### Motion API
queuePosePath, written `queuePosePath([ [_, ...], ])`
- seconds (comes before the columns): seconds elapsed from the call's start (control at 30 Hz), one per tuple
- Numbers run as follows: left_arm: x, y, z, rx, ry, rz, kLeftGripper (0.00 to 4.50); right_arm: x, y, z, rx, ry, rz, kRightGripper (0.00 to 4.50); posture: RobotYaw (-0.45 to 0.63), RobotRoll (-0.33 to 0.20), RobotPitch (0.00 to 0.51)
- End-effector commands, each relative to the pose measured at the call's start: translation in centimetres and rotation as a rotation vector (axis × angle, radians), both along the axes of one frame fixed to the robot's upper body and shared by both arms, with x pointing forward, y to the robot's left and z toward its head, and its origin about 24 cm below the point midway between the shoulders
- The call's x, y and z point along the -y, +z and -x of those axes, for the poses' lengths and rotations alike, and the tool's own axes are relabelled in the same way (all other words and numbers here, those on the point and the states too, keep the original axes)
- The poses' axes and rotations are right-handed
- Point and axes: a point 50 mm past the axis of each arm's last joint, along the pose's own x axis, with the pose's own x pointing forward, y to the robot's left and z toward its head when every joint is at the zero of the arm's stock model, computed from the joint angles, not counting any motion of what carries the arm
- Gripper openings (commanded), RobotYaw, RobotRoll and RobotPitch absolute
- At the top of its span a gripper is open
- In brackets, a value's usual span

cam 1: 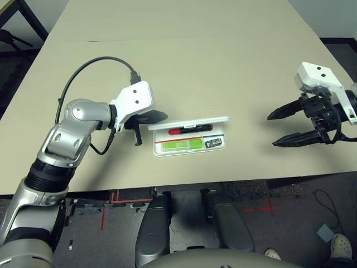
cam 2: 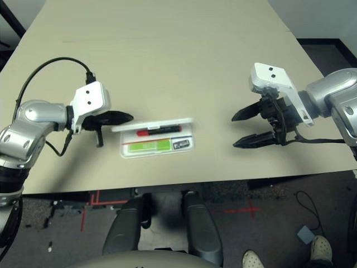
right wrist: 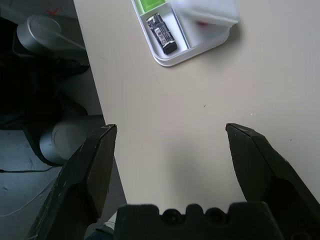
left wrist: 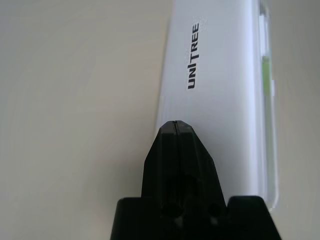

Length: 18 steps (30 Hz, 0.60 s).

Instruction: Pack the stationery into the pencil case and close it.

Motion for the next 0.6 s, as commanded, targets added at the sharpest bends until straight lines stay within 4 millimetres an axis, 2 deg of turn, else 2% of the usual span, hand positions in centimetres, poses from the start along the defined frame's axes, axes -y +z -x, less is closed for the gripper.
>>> queuePosePath([
  [0.03, 0.9, -1.2, 0.9, -0.058, -0.052, -0.002, 0.03, -0.2, -0.1, 0.0, 0.005, 0.018, 0.009, 4.50, 0.03, 0.000, 0.204],
  [0.3, 1.6, -2.7, 1.7, -0.095, -0.072, -0.005, 0.03, -0.2, -0.3, -0.3, 0.008, 0.029, 0.028, 4.50, 0.03, 0.000, 0.204],
  [0.6, 2.5, -3.4, 1.8, -0.103, -0.090, -0.004, 0.03, -0.1, -0.6, -0.4, 0.005, 0.034, 0.048, 4.50, 0.03, 0.000, 0.209],
])
